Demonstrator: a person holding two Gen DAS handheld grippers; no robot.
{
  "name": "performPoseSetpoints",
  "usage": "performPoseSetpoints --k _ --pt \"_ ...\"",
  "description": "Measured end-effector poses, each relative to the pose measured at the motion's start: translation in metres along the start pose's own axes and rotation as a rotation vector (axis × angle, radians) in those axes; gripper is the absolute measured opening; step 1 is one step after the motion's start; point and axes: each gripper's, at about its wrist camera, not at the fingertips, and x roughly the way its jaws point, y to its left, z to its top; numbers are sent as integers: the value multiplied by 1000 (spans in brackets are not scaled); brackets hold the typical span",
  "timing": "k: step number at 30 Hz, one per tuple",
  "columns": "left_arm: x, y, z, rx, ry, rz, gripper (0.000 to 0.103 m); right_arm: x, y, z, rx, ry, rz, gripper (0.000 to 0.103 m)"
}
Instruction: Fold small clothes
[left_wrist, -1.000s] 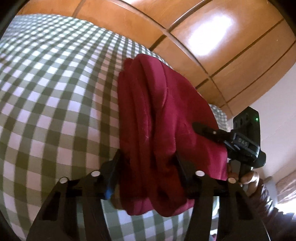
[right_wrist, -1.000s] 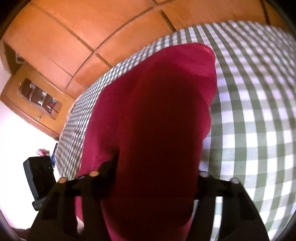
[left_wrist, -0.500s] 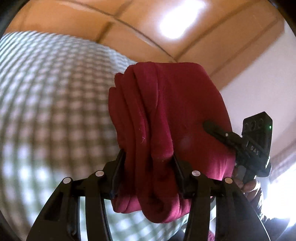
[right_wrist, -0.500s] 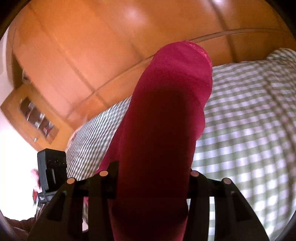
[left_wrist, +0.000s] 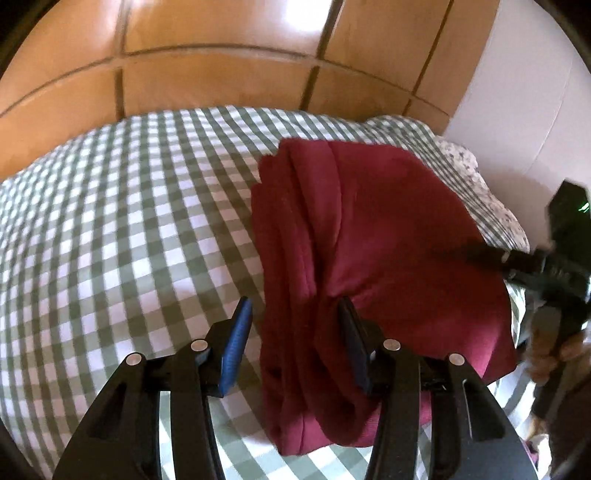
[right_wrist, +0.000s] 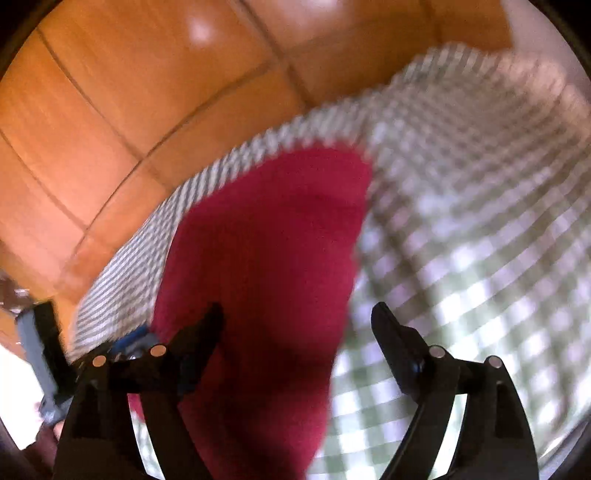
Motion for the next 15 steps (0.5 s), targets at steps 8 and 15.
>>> performPoseSetpoints --k 8,15 --pt "-16 10 -26 -38 -36 55 48 17 46 40 -30 -31 -53 72" --pt "-17 22 -37 -90 -28 85 48 102 44 35 -93 113 -191 77"
